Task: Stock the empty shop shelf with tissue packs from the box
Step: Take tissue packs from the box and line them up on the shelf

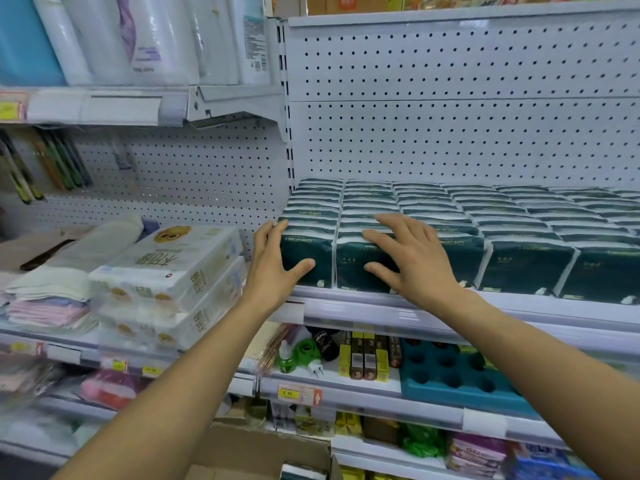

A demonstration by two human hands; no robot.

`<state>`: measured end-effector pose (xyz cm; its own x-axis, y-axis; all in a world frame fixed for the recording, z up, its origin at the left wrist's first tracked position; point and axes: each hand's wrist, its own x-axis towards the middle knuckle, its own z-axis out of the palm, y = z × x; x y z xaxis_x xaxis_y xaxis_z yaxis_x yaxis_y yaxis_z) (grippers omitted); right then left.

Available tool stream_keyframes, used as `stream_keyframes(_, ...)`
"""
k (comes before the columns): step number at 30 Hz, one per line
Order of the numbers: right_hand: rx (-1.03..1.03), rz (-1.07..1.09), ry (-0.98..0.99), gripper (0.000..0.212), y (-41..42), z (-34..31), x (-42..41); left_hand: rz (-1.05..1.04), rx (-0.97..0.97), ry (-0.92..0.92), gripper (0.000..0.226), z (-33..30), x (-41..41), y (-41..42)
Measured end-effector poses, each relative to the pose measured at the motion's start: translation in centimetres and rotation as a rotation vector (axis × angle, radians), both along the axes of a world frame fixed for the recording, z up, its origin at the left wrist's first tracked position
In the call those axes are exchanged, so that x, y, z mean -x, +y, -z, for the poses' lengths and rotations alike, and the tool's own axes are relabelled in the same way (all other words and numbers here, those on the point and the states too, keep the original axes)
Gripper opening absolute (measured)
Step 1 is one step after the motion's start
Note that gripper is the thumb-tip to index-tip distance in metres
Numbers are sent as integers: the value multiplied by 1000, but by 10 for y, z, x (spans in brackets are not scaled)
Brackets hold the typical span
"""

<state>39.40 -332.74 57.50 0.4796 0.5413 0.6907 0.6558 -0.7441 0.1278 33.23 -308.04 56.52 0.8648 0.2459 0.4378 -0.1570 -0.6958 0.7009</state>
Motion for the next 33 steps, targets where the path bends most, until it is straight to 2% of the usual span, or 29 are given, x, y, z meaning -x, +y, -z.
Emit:
stream_keyframes(10, 115, 110, 157, 57, 4, -9, 2, -12, -51, -12, 77, 3, 0, 0)
stream_keyframes(15, 74, 134, 151, 65, 4, -13, 14, -126, -416, -63, 82, 2, 10, 4)
stream_keyframes(18, -12, 96, 81, 56, 4, -14, 31, -170, -576, -163, 77, 1, 27, 2)
stream_keyframes(21, -65, 1, -56, 44, 5, -10, 56, -184, -652, -242, 73, 6, 53, -1)
stream_keyframes(25, -72, -101, -126, 38, 13, 10, 97, -180, -631, -266, 68, 29, 96, -3)
stream_keyframes(28, -21, -170, -61, 35, 21, 40, 125, -148, -591, -246, 64, 61, 129, 2)
stream_keyframes(33, 114, -183, 209, 34, 33, 115, 153, -75, -402, 27, 66, 131, 182, 10)
